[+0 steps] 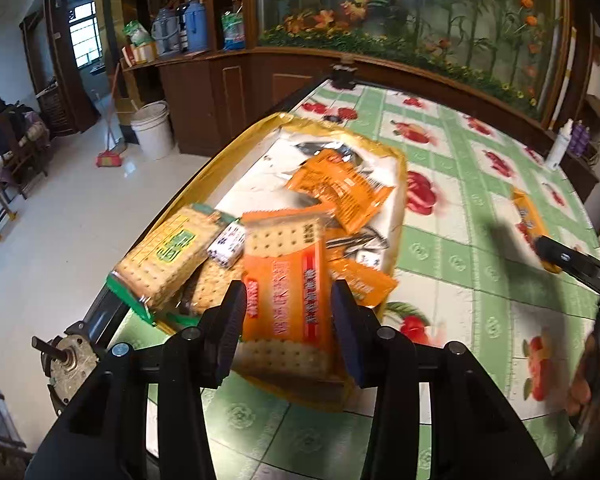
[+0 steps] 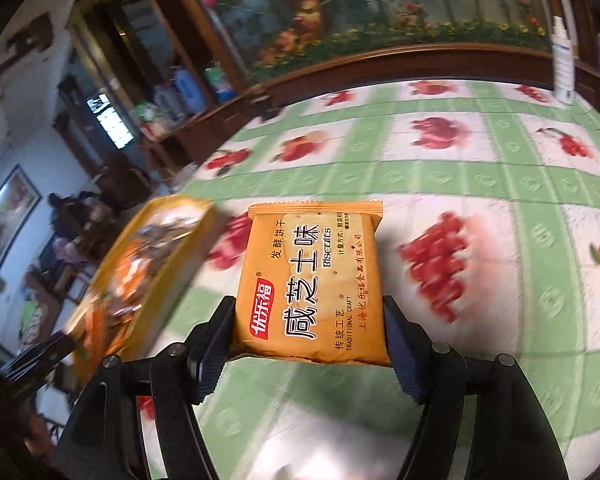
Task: Organize snacks
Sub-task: 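Carry the yellow pack toward the tray with the right tool while the left tool holds the cracker pack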
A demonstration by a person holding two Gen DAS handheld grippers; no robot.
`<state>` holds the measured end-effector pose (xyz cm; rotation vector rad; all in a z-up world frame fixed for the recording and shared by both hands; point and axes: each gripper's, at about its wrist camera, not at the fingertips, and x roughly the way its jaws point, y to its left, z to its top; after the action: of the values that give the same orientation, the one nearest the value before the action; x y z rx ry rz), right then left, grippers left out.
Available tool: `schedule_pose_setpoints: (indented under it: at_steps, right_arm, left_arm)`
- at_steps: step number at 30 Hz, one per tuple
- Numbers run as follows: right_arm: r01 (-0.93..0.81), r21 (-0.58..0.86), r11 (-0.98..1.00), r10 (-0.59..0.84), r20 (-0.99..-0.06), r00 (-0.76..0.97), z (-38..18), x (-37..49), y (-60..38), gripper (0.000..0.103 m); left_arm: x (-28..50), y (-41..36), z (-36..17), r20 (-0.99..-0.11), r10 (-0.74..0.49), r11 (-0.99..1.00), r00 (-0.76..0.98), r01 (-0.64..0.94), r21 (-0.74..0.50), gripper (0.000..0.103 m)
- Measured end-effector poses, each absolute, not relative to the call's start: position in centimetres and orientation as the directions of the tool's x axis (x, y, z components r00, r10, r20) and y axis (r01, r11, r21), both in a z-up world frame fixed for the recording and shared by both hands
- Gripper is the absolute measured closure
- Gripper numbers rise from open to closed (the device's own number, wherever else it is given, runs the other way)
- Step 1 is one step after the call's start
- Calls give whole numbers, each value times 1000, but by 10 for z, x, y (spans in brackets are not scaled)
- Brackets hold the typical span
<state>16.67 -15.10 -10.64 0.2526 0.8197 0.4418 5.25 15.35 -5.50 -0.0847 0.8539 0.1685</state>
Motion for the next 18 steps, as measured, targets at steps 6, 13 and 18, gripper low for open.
schedule_pose_setpoints:
  at_steps: [6,13,18]
  right_arm:
    - [-349,399,848,530,-633,565,-102,135,-129,32]
    - [-399,395,828,559,-633,535,-101,111,-106,32]
    - [-419,382,823,565,-623,541,-92,104,-97,32]
  left_arm:
    - [60,161,-72,-767,166,974,620,-224,29,34]
    - [84,152,-86,-796,185,974,577,-213,71,26]
    - [80,152,-88,-775,169,978,608,-200,57,48]
